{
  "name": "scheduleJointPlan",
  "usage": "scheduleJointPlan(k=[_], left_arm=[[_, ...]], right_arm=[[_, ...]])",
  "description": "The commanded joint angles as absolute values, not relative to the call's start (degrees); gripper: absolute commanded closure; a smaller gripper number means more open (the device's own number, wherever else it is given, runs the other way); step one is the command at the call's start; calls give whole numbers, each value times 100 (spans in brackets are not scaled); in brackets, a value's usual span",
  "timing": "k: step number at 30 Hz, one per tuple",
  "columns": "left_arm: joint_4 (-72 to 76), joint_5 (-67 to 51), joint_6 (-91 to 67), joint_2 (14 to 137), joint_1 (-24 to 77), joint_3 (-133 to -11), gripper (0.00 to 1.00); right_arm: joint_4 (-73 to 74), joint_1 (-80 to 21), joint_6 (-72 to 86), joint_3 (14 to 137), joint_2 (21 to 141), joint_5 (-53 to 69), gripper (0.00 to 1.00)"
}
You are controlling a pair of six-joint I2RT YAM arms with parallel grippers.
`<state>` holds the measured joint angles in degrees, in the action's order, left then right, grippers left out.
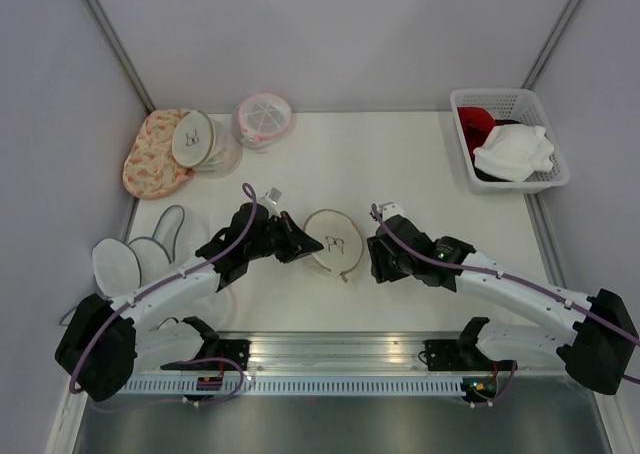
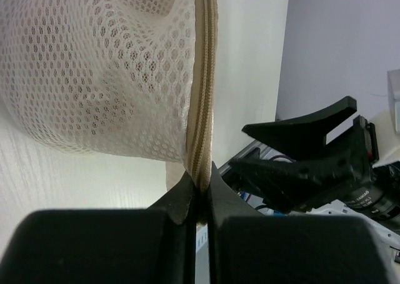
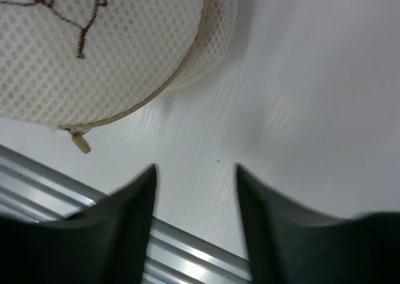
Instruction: Unzip the laundry bag and remove the bra
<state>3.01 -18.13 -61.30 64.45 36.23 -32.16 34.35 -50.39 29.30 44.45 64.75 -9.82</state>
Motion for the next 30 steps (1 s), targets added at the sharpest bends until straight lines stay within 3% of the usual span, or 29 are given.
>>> scheduleJointPlan(k=[1, 2, 4, 13, 18, 21, 24, 25, 28, 30], left_arm=[[324, -1995, -5985, 6293, 3586, -3296, 98], [412, -2021, -6107, 6293, 3586, -3278, 98], [650, -2030, -6274, 6302, 3586, -3199, 98], [1046, -2180, -6583, 6407, 3586, -3225, 98], [1046, -2276, -6627, 6363, 3586, -3269, 98], [1046, -2312, -6645, 6363, 3595, -3208, 98], [1046, -2364, -6645, 6319, 3595, -3120, 98], [1028, -2364, -6636, 6293, 3595, -3103, 98], [888, -2329, -6557, 6179, 3595, -3059, 98], [774, -2285, -6487, 6118, 3595, -3050, 98]], right_arm=[[3271, -5036, 2856, 4597, 6127, -266, 30], [2921, -5054, 2917, 4475, 6065, 180, 15], [2472, -5080, 3181, 4316, 5924, 561, 2], [968, -5546, 3648, 3929, 6450, 501, 2], [861, -5581, 3639, 4008, 6846, 36, 2], [905, -5590, 3569, 4183, 7013, -211, 14], [1028, -5590, 3507, 4298, 7075, -386, 45], [1115, -5590, 3498, 4333, 7066, -500, 66], [1440, -5599, 3454, 4359, 6961, -676, 100], [1773, -5599, 3402, 4386, 6812, -808, 100]])
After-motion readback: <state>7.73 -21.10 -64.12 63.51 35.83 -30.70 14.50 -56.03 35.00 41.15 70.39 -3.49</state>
